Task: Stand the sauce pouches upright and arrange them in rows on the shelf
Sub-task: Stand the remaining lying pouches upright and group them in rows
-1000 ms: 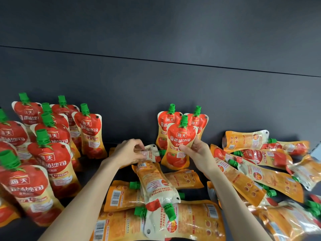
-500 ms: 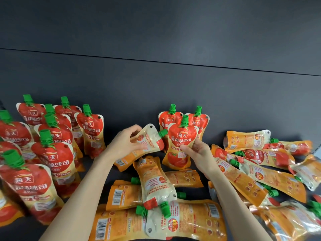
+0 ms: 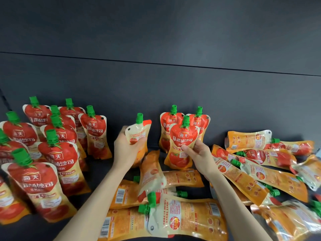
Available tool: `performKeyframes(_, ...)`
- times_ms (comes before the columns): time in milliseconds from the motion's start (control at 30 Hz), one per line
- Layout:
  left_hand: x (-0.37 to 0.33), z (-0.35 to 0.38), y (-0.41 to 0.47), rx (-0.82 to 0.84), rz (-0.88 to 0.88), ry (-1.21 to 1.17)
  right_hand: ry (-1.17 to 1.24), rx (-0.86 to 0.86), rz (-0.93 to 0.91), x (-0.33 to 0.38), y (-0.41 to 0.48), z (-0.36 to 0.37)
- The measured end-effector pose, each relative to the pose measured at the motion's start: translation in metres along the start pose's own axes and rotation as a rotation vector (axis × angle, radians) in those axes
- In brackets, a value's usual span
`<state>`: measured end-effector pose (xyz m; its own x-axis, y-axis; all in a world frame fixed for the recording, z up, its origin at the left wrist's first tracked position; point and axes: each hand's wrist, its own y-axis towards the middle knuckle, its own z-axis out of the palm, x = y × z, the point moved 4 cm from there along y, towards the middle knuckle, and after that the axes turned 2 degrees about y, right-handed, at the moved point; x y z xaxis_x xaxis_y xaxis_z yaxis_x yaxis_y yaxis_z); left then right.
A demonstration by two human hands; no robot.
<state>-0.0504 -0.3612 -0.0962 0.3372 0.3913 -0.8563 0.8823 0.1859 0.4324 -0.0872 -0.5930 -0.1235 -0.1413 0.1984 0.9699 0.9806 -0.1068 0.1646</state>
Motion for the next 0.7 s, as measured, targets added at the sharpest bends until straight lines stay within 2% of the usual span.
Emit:
performKeyframes(67,0.005,0.001,-0.002,0.083,-0.046,-0.007,-0.003,-0.003,0.001,0.001,-0.001,0.0)
performKeyframes(200,0.015,0.001,-0.001,0.369,-0.151,-0.048,-0.005,-0.017,0.003,0.0,-0.002,0.0)
performKeyframes(400,0.028,-0.009,-0.006,0.488,-0.364,-0.301,-0.008,-0.032,0.005,0.002,-0.003,0.001)
performKeyframes(533,0.029,-0.011,-0.012,0.609,-0.326,-0.31,-0.018,-0.036,-0.003,0.002,-0.004,0.001)
performKeyframes(700,0.025,-0.01,-0.009,0.607,-0.263,-0.364,-0.03,-0.048,-0.004,0.0,-0.003,0.0)
